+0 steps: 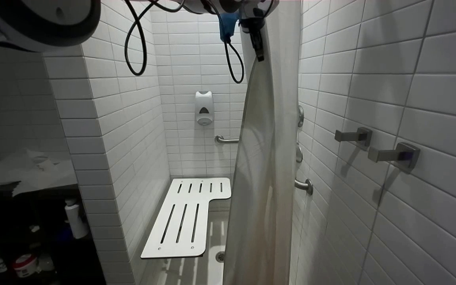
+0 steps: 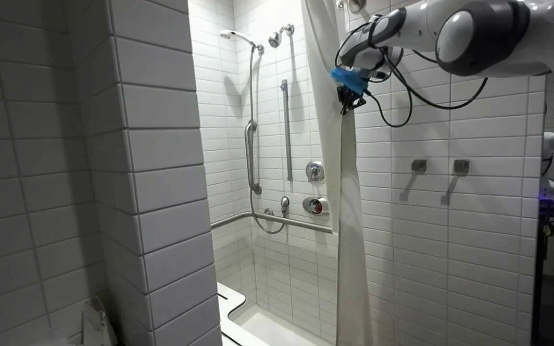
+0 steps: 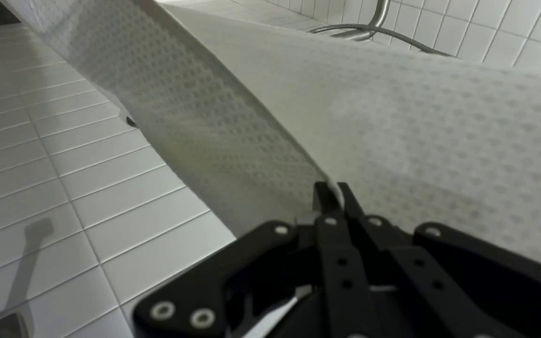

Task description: Move the shower curtain to the right

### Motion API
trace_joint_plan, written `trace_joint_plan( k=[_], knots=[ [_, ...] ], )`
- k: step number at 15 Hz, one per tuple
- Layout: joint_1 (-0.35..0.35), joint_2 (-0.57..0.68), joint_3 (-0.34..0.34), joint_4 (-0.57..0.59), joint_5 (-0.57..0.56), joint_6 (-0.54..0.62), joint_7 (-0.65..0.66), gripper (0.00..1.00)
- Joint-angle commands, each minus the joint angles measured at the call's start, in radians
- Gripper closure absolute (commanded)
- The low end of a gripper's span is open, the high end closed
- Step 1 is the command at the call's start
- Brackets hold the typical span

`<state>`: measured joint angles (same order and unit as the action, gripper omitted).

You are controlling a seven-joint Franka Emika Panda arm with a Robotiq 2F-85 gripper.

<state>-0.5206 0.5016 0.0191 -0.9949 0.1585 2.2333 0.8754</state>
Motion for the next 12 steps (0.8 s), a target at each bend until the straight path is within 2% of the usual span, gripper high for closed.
trace_joint_plan(
  k=[1,12],
  knots=[
    [-0.037,0.015,0.002,0.024,0.046,-0.011,0.021,0.99],
    [-0.092,0.020,0.003,0.022,0.070,-0.008,0.049,0.99]
  ],
)
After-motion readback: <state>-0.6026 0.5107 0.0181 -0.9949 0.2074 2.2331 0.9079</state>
